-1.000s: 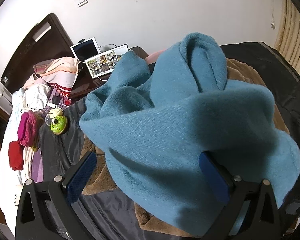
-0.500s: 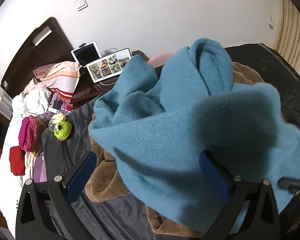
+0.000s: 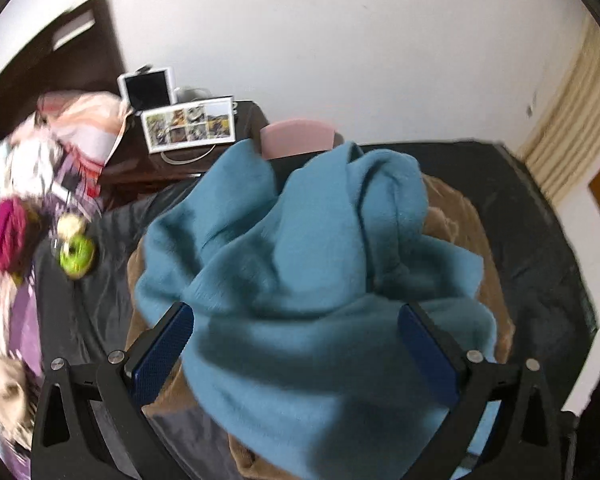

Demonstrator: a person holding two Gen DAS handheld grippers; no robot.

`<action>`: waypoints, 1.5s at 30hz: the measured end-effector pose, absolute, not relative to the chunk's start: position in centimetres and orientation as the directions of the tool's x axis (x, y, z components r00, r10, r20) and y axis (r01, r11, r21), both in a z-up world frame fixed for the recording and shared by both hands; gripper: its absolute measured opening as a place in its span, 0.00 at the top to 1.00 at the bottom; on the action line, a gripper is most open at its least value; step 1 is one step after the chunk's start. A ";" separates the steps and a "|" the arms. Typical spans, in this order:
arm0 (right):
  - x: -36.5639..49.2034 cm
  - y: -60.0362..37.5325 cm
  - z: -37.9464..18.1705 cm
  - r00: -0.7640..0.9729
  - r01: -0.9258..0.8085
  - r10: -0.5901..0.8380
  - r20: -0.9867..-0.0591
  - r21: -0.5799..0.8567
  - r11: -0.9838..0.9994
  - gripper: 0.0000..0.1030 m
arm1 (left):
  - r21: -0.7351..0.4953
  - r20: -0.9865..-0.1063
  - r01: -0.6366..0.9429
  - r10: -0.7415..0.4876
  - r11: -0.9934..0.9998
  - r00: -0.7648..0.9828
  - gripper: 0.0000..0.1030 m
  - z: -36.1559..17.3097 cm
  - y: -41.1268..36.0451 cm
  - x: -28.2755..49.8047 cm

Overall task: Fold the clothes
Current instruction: 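Grasp the blue sweater with the right gripper while the left gripper grasps it too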

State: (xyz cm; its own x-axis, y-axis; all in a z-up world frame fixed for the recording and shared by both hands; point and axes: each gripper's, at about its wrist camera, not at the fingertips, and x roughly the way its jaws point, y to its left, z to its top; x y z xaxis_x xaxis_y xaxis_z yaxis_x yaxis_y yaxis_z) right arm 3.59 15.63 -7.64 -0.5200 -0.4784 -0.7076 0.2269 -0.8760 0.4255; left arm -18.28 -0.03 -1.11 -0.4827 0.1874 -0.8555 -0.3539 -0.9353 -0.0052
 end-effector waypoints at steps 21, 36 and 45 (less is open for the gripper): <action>5.3 16.0 -9.2 -0.503 0.216 -0.460 -0.732 0.408 -0.887 0.40 | -0.118 -0.908 -0.179 0.179 -0.977 -0.378 0.84 -4.1 -1.5 -22.7; 6.7 14.0 -10.4 -0.485 0.356 -0.431 -0.761 0.278 -0.892 0.33 | -0.104 -0.783 0.106 0.015 -0.989 -0.621 0.89 6.9 -16.8 -13.9; 7.9 12.6 -11.9 -0.450 0.436 -0.383 -0.807 0.176 -0.883 0.33 | -0.086 -0.856 0.203 -0.032 -0.976 -0.515 0.89 0.5 -22.4 -12.0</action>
